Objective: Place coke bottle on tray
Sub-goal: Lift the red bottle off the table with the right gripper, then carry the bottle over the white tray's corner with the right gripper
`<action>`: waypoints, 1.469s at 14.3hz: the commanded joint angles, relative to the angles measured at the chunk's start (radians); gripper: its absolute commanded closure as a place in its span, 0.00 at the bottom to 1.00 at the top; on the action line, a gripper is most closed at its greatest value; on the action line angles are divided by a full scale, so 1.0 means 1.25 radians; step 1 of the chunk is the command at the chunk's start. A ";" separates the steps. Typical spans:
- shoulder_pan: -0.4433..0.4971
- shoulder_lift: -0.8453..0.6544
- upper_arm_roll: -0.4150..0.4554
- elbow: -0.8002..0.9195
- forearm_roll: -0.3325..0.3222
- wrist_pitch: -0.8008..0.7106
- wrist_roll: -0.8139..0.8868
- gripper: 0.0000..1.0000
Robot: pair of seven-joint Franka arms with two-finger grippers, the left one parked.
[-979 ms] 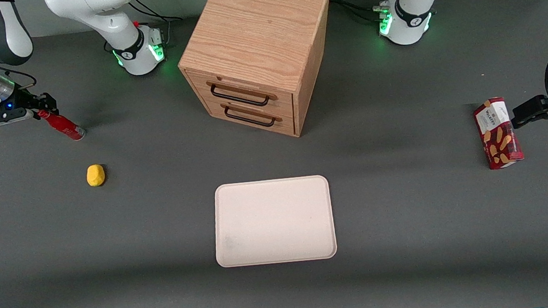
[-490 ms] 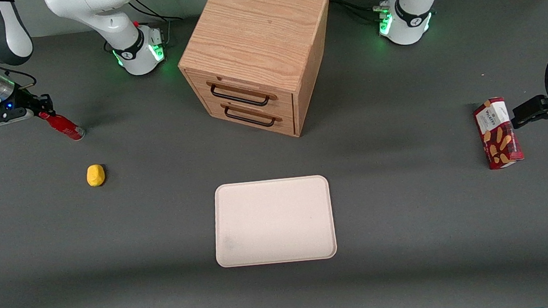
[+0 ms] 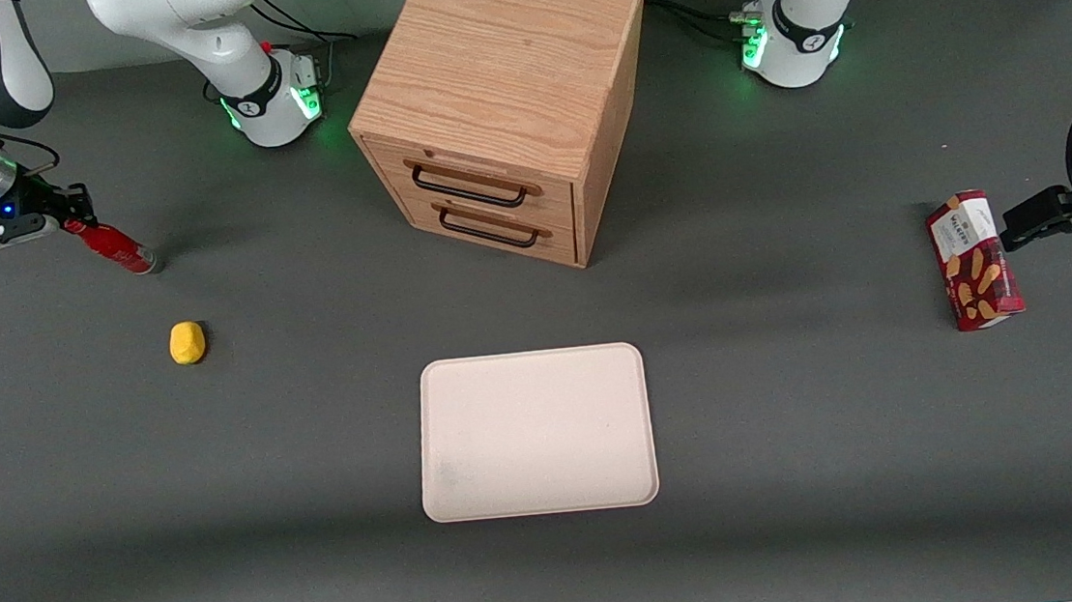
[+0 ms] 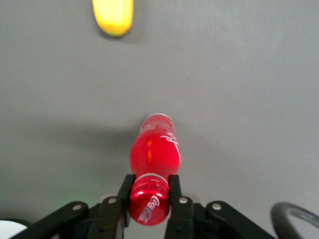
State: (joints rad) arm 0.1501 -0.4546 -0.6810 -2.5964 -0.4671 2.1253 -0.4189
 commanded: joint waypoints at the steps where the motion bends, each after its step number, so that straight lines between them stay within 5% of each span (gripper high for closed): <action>1: 0.011 0.022 0.087 0.103 0.087 -0.106 0.017 1.00; 8: 0.009 0.286 0.267 0.588 0.280 -0.431 0.022 1.00; 16: 0.004 0.589 0.491 1.163 0.324 -0.700 0.232 1.00; 21: 0.004 0.729 0.629 1.350 0.317 -0.685 0.357 1.00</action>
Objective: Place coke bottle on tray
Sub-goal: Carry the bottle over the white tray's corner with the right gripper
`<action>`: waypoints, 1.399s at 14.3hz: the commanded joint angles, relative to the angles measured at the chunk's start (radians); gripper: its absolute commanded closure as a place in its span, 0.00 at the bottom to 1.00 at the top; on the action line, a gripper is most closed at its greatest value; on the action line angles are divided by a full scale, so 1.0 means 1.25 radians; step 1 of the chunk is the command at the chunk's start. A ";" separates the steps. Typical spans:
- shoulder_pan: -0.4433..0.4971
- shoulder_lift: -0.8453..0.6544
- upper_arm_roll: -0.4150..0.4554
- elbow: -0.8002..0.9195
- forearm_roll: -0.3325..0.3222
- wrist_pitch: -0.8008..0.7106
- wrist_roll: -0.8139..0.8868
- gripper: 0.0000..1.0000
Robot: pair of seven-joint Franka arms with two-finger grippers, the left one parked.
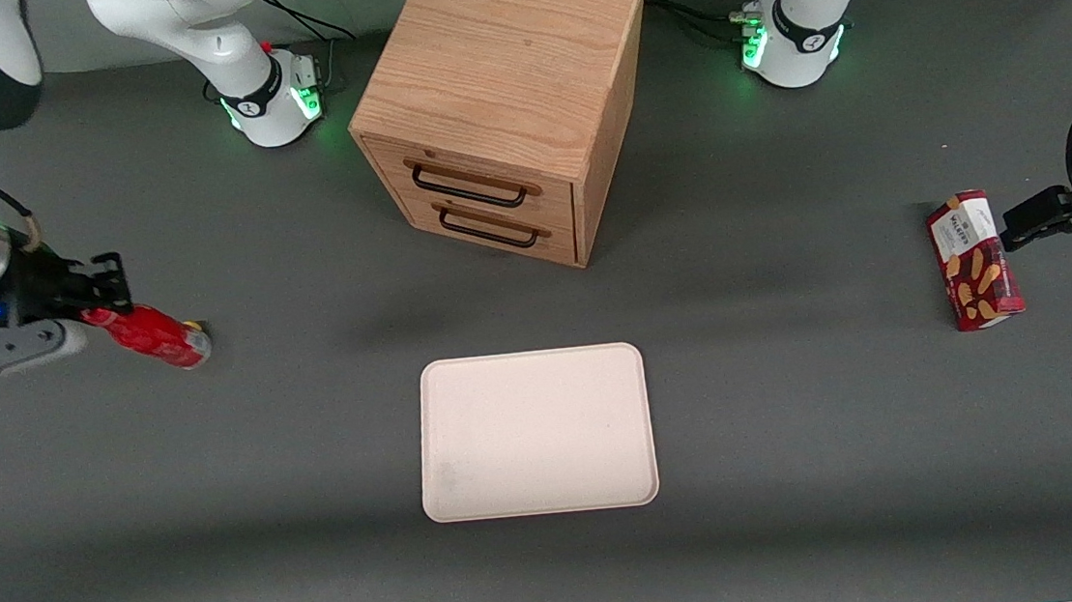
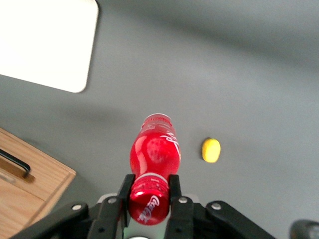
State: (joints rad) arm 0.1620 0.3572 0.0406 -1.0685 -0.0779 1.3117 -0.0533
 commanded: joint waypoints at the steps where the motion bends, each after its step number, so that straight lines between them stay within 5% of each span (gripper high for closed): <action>1: -0.002 0.094 0.084 0.140 0.006 -0.014 0.107 1.00; 6: 0.013 0.172 0.174 0.141 -0.009 0.149 0.146 1.00; 20: 0.100 0.439 0.209 0.134 -0.181 0.497 0.147 1.00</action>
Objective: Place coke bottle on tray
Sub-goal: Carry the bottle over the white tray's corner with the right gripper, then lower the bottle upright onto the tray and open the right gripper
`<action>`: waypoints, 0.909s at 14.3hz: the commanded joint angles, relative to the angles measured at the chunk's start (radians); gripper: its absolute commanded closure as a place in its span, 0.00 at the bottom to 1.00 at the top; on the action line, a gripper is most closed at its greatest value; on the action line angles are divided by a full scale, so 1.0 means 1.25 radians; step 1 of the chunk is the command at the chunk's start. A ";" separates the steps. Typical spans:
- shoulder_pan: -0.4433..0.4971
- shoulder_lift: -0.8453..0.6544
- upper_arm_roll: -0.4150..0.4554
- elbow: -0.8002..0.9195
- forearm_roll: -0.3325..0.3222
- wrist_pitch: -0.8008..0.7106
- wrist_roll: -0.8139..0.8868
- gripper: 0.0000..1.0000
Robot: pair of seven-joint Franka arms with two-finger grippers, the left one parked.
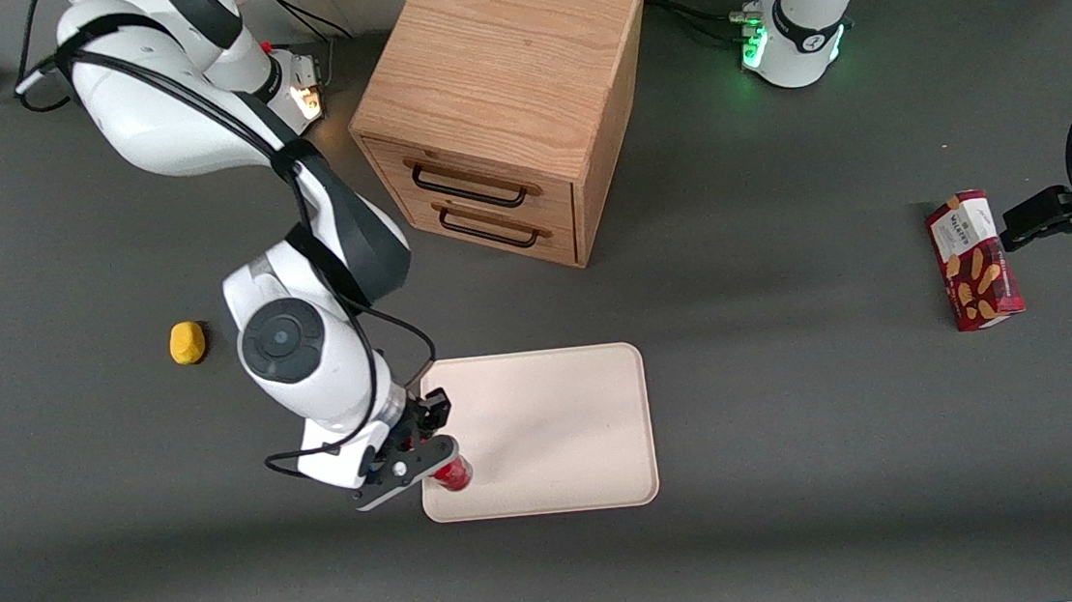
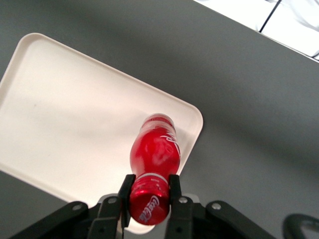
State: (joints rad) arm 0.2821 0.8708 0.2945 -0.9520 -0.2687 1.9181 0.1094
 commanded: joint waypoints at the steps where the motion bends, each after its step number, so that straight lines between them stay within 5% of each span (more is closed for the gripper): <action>1: 0.004 0.033 0.005 0.039 -0.028 0.015 0.017 1.00; 6: 0.004 0.042 0.004 0.023 -0.046 0.015 0.051 0.98; 10: 0.001 0.042 0.004 0.007 -0.046 0.015 0.078 0.69; 11: 0.000 0.042 0.004 0.006 -0.046 0.015 0.078 0.60; 12: 0.000 0.042 0.004 0.006 -0.046 0.015 0.079 0.40; 13: 0.001 0.041 0.003 0.006 -0.048 0.015 0.094 0.00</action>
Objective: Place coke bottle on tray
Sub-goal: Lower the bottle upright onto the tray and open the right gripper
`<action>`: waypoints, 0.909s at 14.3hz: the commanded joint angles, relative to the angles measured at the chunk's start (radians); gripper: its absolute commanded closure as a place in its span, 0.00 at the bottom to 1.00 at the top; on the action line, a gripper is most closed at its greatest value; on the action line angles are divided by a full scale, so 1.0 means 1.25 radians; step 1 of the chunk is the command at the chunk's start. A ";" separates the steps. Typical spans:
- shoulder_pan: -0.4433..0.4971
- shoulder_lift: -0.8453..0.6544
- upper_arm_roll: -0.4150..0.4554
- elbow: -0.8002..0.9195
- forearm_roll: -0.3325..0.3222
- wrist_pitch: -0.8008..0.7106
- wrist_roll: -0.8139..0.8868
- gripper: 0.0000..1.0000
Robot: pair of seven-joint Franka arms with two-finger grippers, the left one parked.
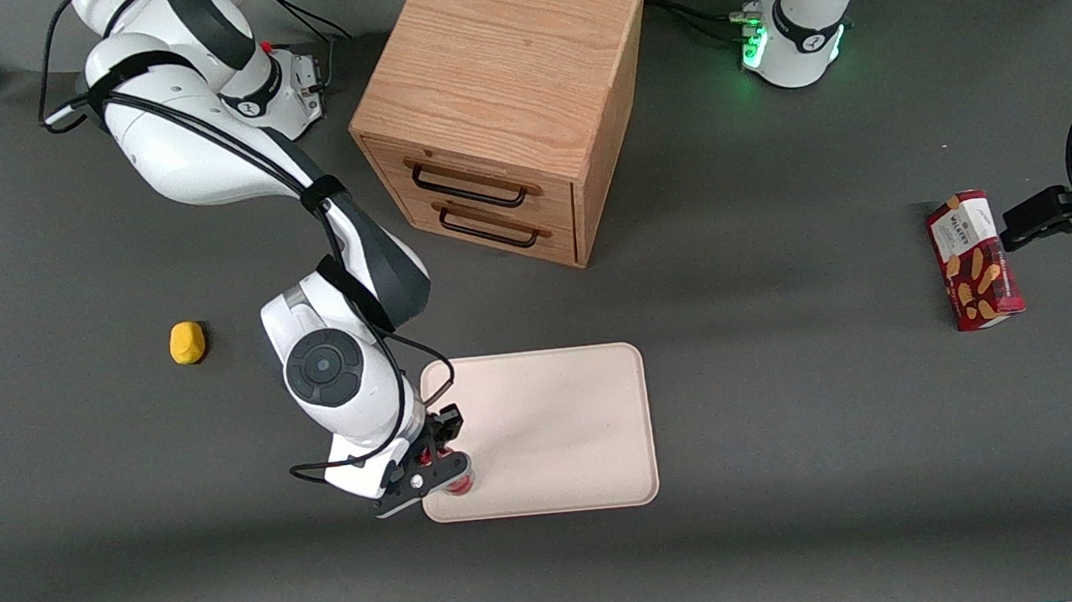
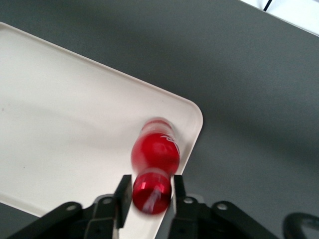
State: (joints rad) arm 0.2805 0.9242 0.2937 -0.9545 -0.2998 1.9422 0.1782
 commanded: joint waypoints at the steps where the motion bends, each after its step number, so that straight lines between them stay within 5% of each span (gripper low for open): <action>1: 0.001 -0.002 0.004 0.008 -0.025 -0.004 0.050 0.00; 10: -0.010 -0.013 0.004 0.008 -0.023 0.001 0.057 0.00; 13: -0.043 -0.103 -0.001 -0.046 0.027 -0.062 0.108 0.00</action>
State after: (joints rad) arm 0.2567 0.8992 0.2936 -0.9438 -0.3067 1.9274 0.2649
